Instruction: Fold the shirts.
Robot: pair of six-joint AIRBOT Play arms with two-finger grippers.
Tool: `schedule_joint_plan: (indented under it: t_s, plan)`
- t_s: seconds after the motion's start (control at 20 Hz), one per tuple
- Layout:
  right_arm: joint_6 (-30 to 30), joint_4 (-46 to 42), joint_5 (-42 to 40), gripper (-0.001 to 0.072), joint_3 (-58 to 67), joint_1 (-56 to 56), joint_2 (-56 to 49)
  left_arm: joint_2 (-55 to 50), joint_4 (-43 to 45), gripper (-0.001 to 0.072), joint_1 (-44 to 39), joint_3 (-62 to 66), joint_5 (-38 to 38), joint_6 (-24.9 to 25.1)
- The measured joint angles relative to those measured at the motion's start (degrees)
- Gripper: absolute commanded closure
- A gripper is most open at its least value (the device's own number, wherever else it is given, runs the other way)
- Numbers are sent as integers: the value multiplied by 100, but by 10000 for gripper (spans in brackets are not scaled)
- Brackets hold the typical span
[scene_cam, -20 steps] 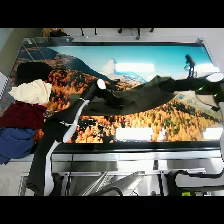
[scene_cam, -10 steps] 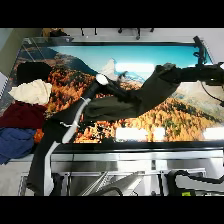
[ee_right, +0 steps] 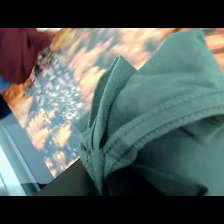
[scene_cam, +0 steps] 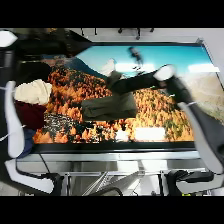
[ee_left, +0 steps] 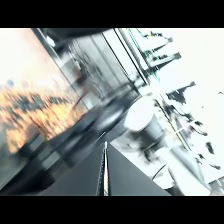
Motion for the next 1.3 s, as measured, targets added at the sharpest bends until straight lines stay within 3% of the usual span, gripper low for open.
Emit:
schedule_joint_plan:
  t_s: [0.1,0.2,0.35,0.5,0.8,0.85,0.95,1.3]
  plan:
    - [0,22,-636,393,0,684,-470,463,-55,691,323,-420,-70,177]
    - [-70,85,-1233,112,0,1255,-841,835,-61,691,542,-820,-107,348]
    - [-160,142,-1683,148,4,1585,-946,1211,-96,691,723,-1268,-138,533]
    - [-157,111,-1530,147,11,1233,-511,1368,-107,691,796,-1467,-212,625]
    - [1237,-1185,22,136,-7,-807,98,1445,-146,691,822,-1565,-367,686]
    - [1368,-1314,249,131,-13,-1110,52,1451,-155,691,824,-1569,-374,686]
    - [1523,-1478,581,26,-26,-1521,-136,1453,-160,691,824,-1574,-389,688]
    - [1471,-1246,1073,27,-33,-1770,-1360,1453,-157,691,824,-1576,-426,706]
